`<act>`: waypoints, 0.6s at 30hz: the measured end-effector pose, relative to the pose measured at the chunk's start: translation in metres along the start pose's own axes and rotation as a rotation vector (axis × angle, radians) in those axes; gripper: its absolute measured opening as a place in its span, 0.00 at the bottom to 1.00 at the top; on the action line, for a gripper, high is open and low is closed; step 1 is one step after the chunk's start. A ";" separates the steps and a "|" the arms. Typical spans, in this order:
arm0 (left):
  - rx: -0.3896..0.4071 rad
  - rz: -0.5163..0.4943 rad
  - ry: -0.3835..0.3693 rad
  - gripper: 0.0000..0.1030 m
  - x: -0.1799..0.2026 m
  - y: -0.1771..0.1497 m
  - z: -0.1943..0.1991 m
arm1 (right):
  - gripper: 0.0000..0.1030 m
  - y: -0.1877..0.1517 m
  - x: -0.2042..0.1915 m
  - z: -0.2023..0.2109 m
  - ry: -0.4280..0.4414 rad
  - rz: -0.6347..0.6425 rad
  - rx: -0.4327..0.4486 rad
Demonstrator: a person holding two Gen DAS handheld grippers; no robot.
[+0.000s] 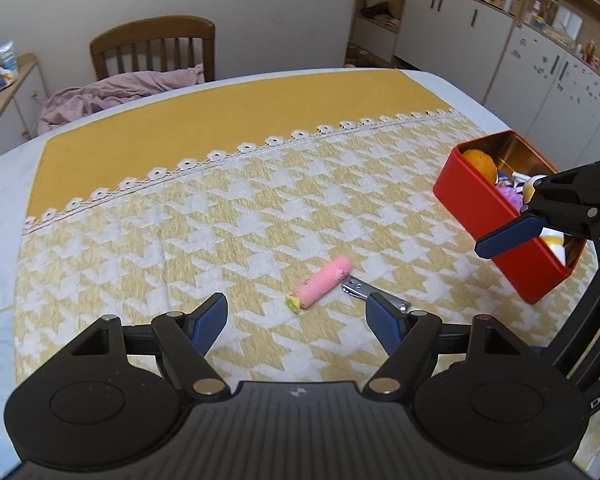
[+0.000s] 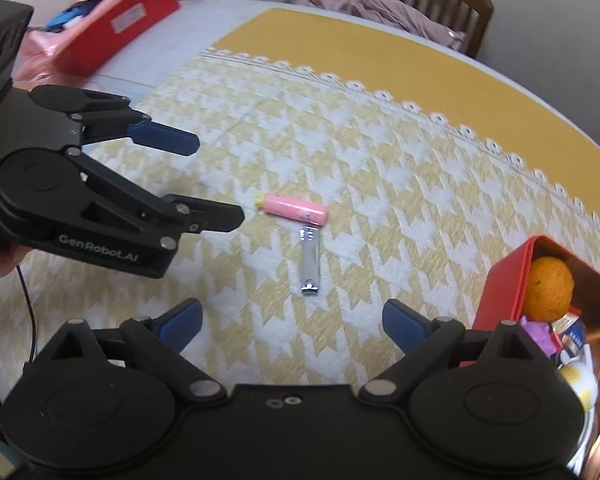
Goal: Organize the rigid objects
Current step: 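Withdraw both tools from the tin toward the pink stick and nail clipper, then grasp the pink stick with the left tool while the right tool grasps the silver nail clipper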
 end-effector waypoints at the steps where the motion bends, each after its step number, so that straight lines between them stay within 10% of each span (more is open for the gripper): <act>1: -0.003 -0.007 -0.008 0.74 -0.002 0.000 -0.003 | 0.94 0.000 0.001 -0.002 -0.009 -0.006 -0.002; 18: -0.025 -0.175 -0.100 0.74 0.000 0.000 -0.058 | 0.80 0.009 0.008 -0.044 -0.097 -0.030 -0.030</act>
Point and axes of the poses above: each gripper's, at about its wrist camera, not at the fingertips, and z roughly against the way its jaws point, x to its right, y to its top, the point moved 5 cm from there along -z, roughly the way its jaws point, and after that the axes turned 7 degrees about x, right-handed, at the moved point
